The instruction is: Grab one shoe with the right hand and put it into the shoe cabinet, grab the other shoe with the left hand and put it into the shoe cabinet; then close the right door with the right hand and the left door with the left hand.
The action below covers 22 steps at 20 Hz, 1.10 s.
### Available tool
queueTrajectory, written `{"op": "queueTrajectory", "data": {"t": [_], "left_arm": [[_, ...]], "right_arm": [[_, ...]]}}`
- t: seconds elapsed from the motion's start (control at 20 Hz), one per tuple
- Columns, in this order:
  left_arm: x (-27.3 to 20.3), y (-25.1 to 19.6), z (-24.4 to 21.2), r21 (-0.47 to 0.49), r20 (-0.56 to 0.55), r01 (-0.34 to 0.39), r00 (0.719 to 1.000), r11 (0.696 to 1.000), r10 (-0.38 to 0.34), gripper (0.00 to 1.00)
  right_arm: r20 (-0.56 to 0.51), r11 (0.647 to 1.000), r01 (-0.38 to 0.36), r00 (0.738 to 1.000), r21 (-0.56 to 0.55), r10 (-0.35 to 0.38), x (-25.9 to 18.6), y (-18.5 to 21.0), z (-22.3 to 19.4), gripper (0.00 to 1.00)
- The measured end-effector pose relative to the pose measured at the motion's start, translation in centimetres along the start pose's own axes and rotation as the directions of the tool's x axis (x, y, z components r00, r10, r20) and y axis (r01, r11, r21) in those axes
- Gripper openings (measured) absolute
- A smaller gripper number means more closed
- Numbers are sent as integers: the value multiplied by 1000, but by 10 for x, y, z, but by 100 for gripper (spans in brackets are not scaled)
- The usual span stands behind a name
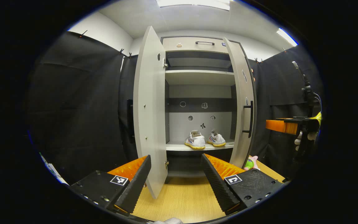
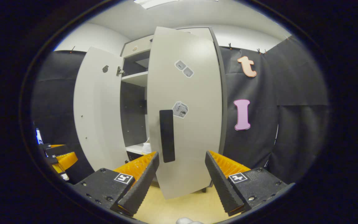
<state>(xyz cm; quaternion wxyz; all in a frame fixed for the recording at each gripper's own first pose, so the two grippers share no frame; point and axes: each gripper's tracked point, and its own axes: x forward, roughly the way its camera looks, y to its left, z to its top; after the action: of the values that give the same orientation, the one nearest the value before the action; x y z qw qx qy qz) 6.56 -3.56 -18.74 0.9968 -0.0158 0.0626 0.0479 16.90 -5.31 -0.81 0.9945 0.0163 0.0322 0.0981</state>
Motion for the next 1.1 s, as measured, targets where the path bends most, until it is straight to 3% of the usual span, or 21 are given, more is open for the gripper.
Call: {"op": "queueTrajectory", "data": {"t": [0.05, 0.15, 0.4, 0.6, 0.7, 0.95, 1.0, 1.1], "left_arm": [[0, 2, 0, 1, 0, 4, 1000, 1000, -4, 96], [1, 10, 2, 6, 5, 5, 1000, 1000, -5, 100], [7, 44, 8, 19, 17, -14, 1000, 1000, 13, 96], [17, 88, 22, 34, 41, -67, 997, 997, 65, 96], [28, 117, 27, 41, 54, -101, 994, 994, 99, 96], [58, 178, 40, 43, 89, -175, 981, 984, 171, 96], [66, 185, 43, 42, 102, -182, 979, 982, 177, 96], [83, 198, 47, 44, 105, -200, 975, 979, 194, 96]], "right_arm": [[-5, 1000, -1, 1000, -4, 1, -6, 4, -5, 94], [-18, 1000, 6, 1000, -4, -6, -20, 9, -15, 94], [-55, 999, 46, 997, 7, -45, -48, 17, -41, 94], [-76, 995, 95, 993, 5, -94, -64, 19, -53, 98], [-75, 994, 110, 991, 14, -108, -72, 24, -55, 94], [-81, 986, 170, 982, 1, -169, -97, 29, -60, 98], [-84, 985, 173, 981, -2, -173, -101, 32, -62, 94], [-99, 983, 183, 978, -13, -184, -109, 34, -69, 98]]}}
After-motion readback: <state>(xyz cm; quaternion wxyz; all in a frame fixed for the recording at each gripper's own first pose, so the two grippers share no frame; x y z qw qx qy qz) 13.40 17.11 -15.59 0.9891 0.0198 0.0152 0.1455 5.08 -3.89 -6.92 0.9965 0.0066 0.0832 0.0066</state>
